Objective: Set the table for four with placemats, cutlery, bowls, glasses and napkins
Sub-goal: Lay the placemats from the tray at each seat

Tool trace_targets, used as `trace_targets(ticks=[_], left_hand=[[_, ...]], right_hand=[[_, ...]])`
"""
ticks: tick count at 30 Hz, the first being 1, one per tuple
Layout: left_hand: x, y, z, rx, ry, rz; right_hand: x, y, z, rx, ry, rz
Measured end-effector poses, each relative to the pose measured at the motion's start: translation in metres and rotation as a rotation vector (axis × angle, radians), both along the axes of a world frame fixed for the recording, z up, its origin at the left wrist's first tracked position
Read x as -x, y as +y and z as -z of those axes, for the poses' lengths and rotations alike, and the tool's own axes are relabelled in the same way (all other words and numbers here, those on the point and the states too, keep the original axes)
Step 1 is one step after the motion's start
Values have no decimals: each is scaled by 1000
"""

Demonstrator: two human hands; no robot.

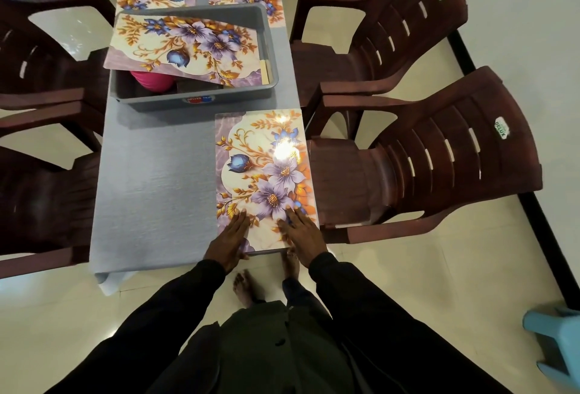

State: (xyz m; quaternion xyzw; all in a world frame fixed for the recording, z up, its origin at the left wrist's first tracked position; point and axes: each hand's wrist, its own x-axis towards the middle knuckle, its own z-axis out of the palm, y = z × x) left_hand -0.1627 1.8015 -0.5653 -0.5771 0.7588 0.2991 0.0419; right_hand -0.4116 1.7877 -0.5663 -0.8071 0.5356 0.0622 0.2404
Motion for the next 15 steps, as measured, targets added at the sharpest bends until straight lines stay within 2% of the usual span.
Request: trace_targets(ticks=[15], left_hand=[[4,-1,-6,10,-8,-34]], right_hand=[[3,1,-5,26,-38,1]])
